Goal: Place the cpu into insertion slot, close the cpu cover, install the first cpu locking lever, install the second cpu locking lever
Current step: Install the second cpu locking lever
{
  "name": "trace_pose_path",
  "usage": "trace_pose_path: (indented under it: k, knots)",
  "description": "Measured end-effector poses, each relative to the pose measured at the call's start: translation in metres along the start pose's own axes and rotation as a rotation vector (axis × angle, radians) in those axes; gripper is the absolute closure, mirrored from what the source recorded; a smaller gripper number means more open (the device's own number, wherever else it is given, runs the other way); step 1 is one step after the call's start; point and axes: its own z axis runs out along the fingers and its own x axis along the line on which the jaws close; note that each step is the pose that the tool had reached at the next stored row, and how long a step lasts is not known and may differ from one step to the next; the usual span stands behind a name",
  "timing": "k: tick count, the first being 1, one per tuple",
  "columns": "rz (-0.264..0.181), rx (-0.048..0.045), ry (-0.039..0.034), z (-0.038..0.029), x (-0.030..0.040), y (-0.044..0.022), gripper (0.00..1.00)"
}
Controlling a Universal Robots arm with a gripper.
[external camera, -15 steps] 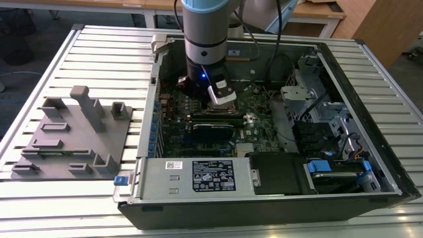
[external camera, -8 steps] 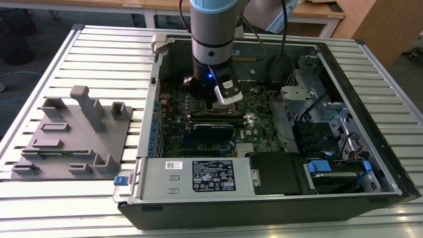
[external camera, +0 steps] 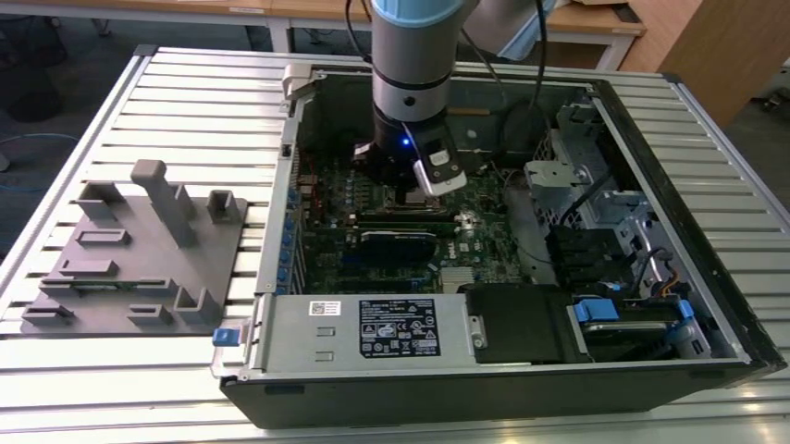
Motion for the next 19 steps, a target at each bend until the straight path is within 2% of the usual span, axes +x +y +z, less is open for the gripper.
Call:
trace_pose_path:
  k: [6, 10, 19]
  knots:
    - [0.000, 0.0001, 0.0000, 0.0008, -0.0066, 0.0020, 0.90]
    - [0.000, 0.0001, 0.0000, 0.0014, -0.0071, 0.0058, 0.90]
    - [0.000, 0.0002, 0.0000, 0.0034, -0.0056, 0.0191, 0.90]
